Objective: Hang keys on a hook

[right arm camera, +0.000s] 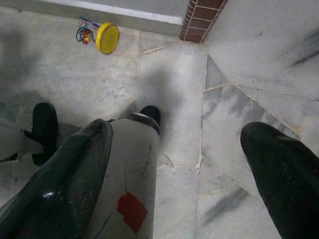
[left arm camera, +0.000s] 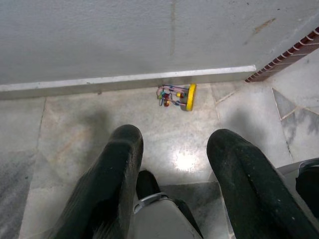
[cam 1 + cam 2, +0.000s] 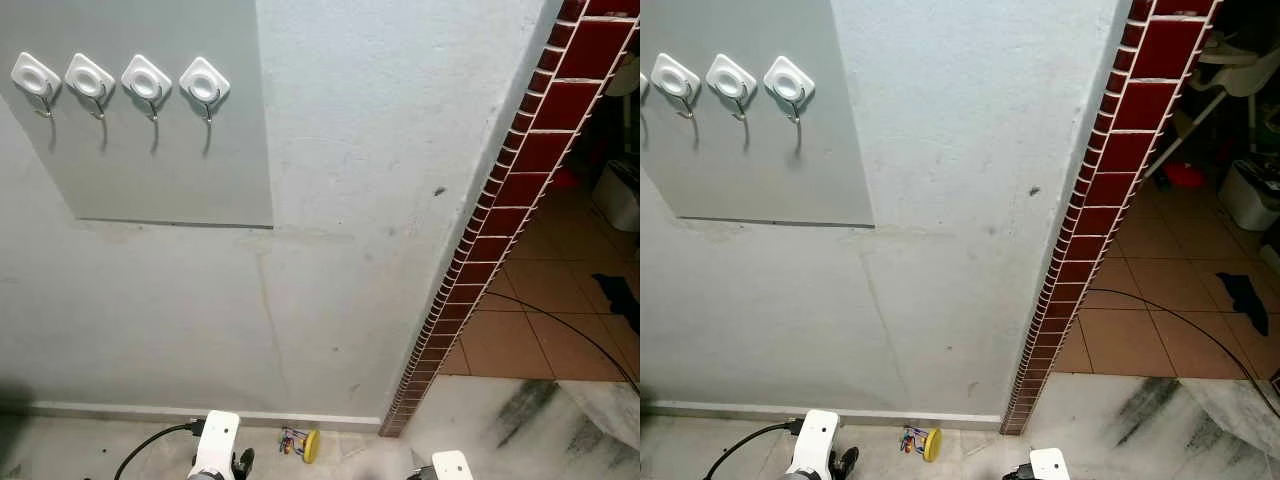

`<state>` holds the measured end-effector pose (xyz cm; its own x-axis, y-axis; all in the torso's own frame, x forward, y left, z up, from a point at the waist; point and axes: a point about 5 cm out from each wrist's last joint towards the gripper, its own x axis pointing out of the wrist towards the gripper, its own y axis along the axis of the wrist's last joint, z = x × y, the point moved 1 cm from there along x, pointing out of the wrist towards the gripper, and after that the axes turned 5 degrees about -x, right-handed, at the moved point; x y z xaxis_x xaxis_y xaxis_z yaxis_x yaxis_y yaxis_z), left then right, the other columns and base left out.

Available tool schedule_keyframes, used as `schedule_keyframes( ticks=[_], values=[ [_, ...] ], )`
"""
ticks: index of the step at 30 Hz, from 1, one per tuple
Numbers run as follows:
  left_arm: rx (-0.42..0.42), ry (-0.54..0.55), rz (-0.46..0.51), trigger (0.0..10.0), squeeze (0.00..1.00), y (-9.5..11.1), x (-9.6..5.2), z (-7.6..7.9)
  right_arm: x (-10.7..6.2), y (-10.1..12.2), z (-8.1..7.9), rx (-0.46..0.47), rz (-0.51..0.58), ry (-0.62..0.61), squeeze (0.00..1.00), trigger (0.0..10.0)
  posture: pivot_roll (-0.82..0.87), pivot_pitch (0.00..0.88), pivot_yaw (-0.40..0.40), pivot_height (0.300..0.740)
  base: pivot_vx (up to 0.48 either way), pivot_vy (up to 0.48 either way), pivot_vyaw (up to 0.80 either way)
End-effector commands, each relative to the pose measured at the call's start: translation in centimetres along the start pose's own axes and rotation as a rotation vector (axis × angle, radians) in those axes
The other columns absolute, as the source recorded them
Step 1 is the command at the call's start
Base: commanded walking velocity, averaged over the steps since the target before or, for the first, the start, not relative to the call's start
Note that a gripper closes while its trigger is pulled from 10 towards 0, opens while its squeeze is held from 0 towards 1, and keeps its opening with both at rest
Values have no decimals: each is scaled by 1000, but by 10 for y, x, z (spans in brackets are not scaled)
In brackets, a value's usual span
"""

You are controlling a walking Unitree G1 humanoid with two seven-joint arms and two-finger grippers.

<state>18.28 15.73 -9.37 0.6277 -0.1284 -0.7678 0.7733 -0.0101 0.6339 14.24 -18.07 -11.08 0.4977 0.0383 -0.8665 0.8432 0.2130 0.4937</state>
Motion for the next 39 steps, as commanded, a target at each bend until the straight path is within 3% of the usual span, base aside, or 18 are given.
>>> schedule_keyframes(
  ticks=[1, 3, 7, 36, 38, 39],
  values=[
    [-191, 72, -56, 10000, 0, -18, -7, -20, 2, 30, 21, -32, 115, -69, 0, 10000, -22, 48, -18, 740, 0, 0, 0],
    [-218, 83, -50, 10000, 0, -18, -8, -22, 2, 29, 20, -24, 110, -72, 0, 10000, -27, 50, -9, 740, 0, 0, 0],
    [-180, 109, -60, 10000, 0, -20, -9, -26, 2, 26, 19, 26, 79, -64, 0, 10000, -22, 48, -11, 740, 0, 0, 0],
    [-180, 109, -60, 10000, 0, -20, -9, -26, 2, 26, 19, 26, 79, -64, 0, 10000, -22, 48, -11, 740, 0, 0, 0],
    [-167, 104, -60, 10000, 0, -20, -9, -26, 2, 25, 17, 20, 71, -60, 0, 10000, -23, 49, -16, 740, 0, 0, 0],
    [-18, 105, -24, 10000, 0, -4, -6, -27, 1, 25, 14, -2, 113, -58, 0, 10000, 4, 0, 7, 740, 0, 0, 0]
  ],
)
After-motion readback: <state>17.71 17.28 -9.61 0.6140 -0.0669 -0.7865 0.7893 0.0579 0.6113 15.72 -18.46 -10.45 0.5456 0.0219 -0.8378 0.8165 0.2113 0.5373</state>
